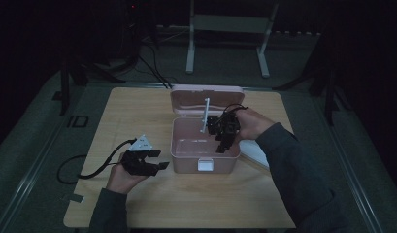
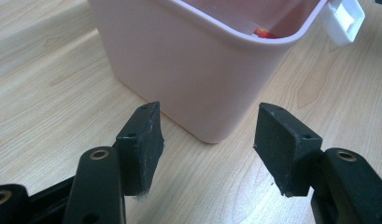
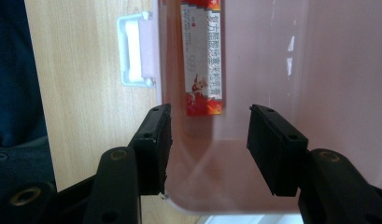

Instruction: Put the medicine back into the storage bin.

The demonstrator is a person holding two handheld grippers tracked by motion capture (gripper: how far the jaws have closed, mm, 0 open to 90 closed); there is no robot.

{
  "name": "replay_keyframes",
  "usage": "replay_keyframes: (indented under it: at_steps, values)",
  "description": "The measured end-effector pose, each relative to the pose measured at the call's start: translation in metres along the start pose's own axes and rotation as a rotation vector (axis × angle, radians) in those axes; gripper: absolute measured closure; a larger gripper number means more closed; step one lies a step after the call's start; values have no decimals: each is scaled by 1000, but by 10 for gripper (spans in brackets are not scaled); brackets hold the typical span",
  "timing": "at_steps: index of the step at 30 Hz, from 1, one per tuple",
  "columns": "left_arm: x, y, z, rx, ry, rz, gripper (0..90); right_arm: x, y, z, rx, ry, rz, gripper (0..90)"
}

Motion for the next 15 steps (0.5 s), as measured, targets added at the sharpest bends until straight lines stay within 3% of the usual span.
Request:
replay_keyframes:
  at_steps: [15]
  values:
    - [1, 1, 0, -2, 0, 0, 413, -3, 41, 14, -44, 26, -102, 500]
Point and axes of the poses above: each handheld gripper's, and its own axes: z roughly backward along the jaws, y roughly out of its underside, x roughly to its left, the point moved 1 cm from there along -z, roughly forward along the jaws, and after that the axes turned 9 degrees about x, right-handed, at the moved point
